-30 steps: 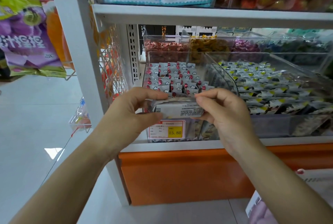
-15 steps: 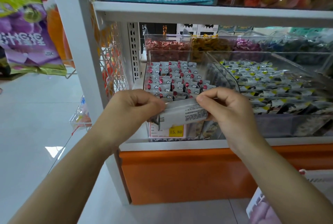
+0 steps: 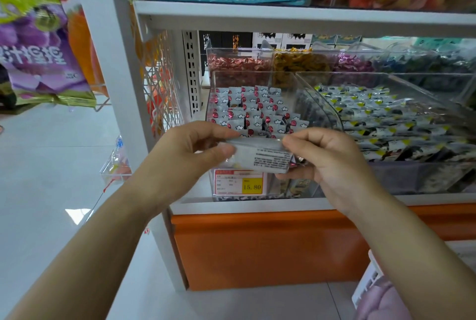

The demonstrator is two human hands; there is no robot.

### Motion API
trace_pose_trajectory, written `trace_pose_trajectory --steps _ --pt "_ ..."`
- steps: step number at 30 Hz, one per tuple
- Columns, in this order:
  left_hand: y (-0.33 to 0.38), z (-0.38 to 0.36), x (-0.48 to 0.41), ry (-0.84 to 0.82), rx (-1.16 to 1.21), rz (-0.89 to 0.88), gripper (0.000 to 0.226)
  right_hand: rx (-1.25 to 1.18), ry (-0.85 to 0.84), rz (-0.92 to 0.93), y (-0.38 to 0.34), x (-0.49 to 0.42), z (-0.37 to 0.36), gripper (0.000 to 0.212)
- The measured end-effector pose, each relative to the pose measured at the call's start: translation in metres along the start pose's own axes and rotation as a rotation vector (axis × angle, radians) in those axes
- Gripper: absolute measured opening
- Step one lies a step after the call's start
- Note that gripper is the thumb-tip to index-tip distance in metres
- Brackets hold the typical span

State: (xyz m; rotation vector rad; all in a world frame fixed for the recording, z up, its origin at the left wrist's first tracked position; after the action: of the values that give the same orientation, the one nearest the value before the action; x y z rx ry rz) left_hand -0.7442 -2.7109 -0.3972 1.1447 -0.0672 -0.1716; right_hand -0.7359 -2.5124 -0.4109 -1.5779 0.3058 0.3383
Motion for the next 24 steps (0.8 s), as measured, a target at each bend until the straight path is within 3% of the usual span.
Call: trace_pose_trajectory --steps 4,7,11,14,16,19,24 --pt "0.002 0.002 0.0 0.022 0.047 -0.003 0.019 -0.088 -0.074 -0.049 0.001 -0.001 0.0 0.017" --pt "0.002 -0.002 0.0 0.053 0.054 -0.01 0.017 -0.137 -0.039 -0.05 0.004 -0.002 0.002 0.021" --pt "0.003 0.001 0.0 0.259 0.038 -0.03 0.013 -0.258 -0.045 -0.008 0.005 -0.002 -0.005 0.033" --pt "0.003 0.004 0.002 0.376 0.035 -0.032 0.016 -0.069 -0.077 0.116 0.003 0.001 -0.012 0.048" --pt "0.007 -0.001 0.002 0.356 0.014 -0.06 0.03 0.058 -0.003 0.185 0.0 0.001 -0.012 0.045" --pt "0.011 -0.017 0.0 0.235 -0.065 -0.092 0.059 0.097 0.121 0.192 0.001 -0.003 -0.01 0.041" --pt "0.014 -0.024 -0.01 0.312 -0.235 -0.215 0.061 0.086 0.107 0.201 -0.001 -0.017 -0.007 0.04"
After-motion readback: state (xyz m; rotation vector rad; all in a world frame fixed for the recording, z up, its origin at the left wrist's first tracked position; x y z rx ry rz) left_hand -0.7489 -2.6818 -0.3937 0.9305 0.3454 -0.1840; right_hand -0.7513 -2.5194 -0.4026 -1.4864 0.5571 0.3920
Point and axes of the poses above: each hand's wrist, its own x-axis away from the middle knuckle, its own z-axis out of the back of the hand, y = z × x, the point moved 5 cm from there along -x, towards the middle knuckle, and after that the axes turned 12 degrees about z, right-handed, at the moved point
